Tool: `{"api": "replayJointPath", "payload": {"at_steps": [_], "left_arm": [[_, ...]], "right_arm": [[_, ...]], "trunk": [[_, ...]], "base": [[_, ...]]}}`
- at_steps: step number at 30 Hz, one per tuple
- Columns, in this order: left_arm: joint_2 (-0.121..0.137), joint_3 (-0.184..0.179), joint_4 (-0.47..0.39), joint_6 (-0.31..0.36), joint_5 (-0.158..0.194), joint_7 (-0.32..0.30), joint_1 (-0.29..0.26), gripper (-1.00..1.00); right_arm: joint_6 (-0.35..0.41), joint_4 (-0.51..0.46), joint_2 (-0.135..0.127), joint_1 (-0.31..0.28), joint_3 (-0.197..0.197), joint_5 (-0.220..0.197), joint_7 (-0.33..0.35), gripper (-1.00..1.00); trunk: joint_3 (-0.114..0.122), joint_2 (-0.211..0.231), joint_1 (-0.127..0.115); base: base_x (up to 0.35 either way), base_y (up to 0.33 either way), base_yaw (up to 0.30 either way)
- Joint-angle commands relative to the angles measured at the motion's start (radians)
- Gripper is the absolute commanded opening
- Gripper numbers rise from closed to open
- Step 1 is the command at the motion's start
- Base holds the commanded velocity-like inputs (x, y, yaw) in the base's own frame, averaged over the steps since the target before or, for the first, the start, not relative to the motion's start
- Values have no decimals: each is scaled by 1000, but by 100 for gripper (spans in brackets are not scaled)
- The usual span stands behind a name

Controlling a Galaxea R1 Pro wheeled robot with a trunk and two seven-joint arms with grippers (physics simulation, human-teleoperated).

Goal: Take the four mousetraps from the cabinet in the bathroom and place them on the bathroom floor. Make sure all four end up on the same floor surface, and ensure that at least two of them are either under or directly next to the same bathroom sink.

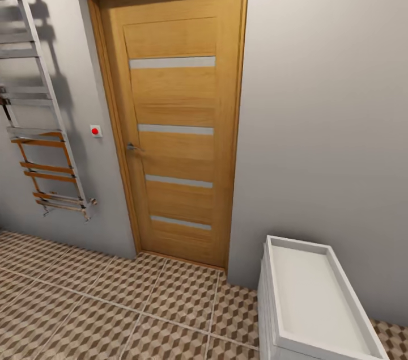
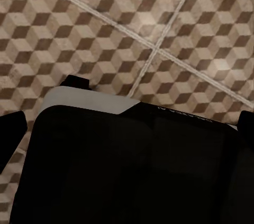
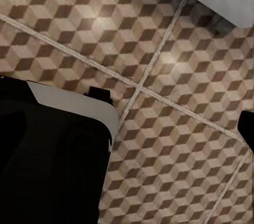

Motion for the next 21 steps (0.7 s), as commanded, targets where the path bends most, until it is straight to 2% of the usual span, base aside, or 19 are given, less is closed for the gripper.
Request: {"api": "replayJointPath", "payload": {"at_steps": [1,6,13,21], "left_arm": [[0,-8,0,-2,6,4,-1,100],[0,-8,0,-2,6,4,-1,100],[0,-8,0,-2,6,4,-1,100],[0,-8,0,-2,6,4,-1,100]], "right_arm": [[-4,3,0,-1,2,10,-6,100],[-4,3,0,-1,1,10,-6,100],[-3,3,0,-1,0,8,-5,100],[-4,3,0,-1,-2,-12,-5,100]], "trunk": [[-1,-1,0],[-1,-1,0],[-1,-1,0],[0,-1,0]], "base": [[0,0,300],[0,0,284],[0,0,117],[0,0,249]]}}
